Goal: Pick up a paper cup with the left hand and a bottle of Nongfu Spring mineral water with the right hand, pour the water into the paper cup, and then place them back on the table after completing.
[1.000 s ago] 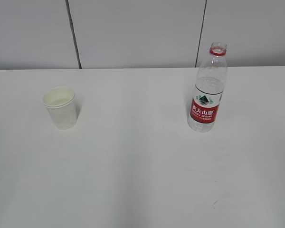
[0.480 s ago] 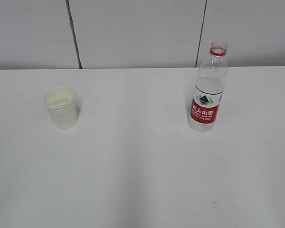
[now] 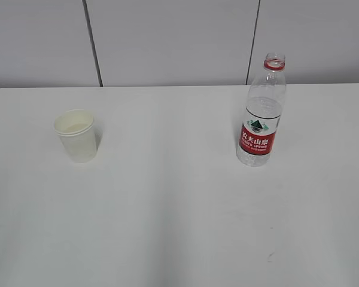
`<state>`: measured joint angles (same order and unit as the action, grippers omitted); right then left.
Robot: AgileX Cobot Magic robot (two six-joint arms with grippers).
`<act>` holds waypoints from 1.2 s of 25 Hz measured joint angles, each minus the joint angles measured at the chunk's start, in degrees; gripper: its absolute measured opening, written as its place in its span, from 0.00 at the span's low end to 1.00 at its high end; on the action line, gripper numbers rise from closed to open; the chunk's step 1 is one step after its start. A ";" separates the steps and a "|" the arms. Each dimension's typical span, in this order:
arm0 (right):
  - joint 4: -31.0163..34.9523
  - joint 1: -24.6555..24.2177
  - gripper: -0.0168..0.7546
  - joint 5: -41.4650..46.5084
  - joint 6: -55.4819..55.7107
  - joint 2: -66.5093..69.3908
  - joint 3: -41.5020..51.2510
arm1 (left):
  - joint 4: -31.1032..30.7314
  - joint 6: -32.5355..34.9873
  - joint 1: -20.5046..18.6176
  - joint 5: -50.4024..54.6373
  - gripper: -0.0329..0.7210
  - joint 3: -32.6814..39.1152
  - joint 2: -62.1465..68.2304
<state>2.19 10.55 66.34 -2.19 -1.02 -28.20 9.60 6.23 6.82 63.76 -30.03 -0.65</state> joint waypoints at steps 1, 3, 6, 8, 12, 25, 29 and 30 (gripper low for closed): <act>0.00 0.00 0.78 0.00 0.00 0.00 0.00 | 0.00 0.00 0.00 0.00 0.51 0.00 0.00; 0.00 0.00 0.78 0.00 0.00 0.00 0.00 | 0.00 0.00 0.00 -0.11 0.51 0.00 0.00; 0.00 0.00 0.78 0.00 -0.11 0.00 0.00 | 0.00 0.00 0.00 -0.11 0.51 0.00 0.00; 0.00 0.00 0.78 0.00 -0.11 0.00 0.00 | -0.07 0.00 0.00 -0.11 0.51 0.00 0.00; 0.00 0.00 0.78 0.00 -0.11 0.00 0.00 | -0.47 0.00 -0.14 -0.15 0.51 0.00 0.00; -2.19 0.00 0.78 -0.03 -0.11 0.00 0.00 | -0.91 0.00 -7.89 -0.15 0.51 0.00 0.00; -2.19 -3.44 0.78 -0.03 -0.26 0.00 0.00 | -0.91 0.00 -7.89 -0.15 0.51 0.00 0.00; -2.19 -4.75 0.78 -0.03 -0.26 0.00 0.00 | -0.91 0.00 -7.89 -0.15 0.51 0.00 0.00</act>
<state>0.00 5.80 66.30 -2.45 -1.02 -28.20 8.69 6.23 -1.06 63.61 -30.03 -0.65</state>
